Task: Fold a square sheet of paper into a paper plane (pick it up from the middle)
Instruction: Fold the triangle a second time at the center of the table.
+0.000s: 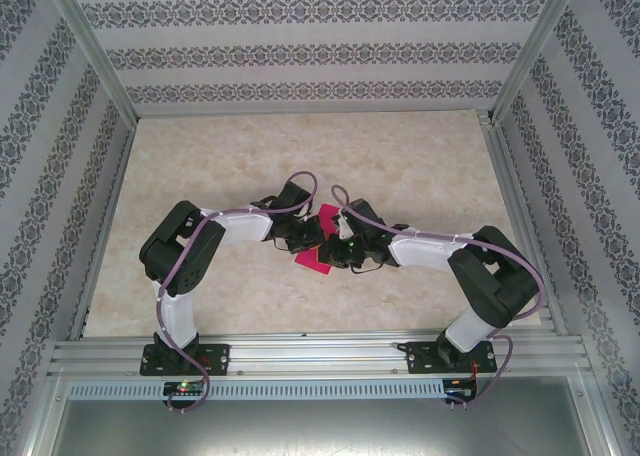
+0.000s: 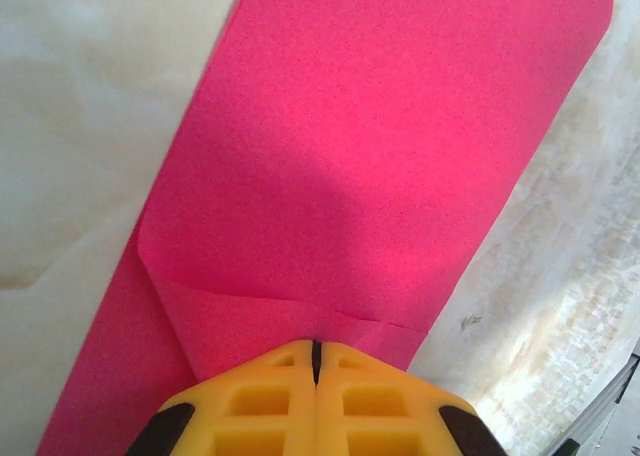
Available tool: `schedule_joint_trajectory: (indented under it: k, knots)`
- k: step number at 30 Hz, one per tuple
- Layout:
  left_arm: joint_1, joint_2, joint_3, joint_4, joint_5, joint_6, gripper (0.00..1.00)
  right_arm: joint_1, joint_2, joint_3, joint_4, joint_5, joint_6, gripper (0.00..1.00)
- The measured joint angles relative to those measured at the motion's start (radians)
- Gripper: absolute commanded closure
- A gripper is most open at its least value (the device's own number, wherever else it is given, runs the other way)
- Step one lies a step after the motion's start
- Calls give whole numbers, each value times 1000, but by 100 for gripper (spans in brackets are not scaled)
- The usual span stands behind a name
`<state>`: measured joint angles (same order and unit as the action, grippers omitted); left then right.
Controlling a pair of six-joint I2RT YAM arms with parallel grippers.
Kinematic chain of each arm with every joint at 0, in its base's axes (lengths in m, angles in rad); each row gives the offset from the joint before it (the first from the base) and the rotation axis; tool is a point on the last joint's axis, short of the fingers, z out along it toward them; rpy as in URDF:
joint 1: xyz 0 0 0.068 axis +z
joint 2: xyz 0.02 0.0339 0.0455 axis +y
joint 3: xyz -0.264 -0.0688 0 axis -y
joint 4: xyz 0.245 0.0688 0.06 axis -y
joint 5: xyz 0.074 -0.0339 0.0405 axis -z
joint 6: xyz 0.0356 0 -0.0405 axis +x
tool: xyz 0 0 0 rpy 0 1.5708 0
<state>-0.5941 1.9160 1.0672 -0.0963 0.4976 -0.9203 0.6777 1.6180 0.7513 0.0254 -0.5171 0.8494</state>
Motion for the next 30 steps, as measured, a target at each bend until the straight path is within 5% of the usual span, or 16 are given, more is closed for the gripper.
schedule_joint_trajectory:
  k: [30]
  knots:
    - [1, 0, 0, 0, 0, 0, 100, -8, 51, -86, 79, 23, 34, 90]
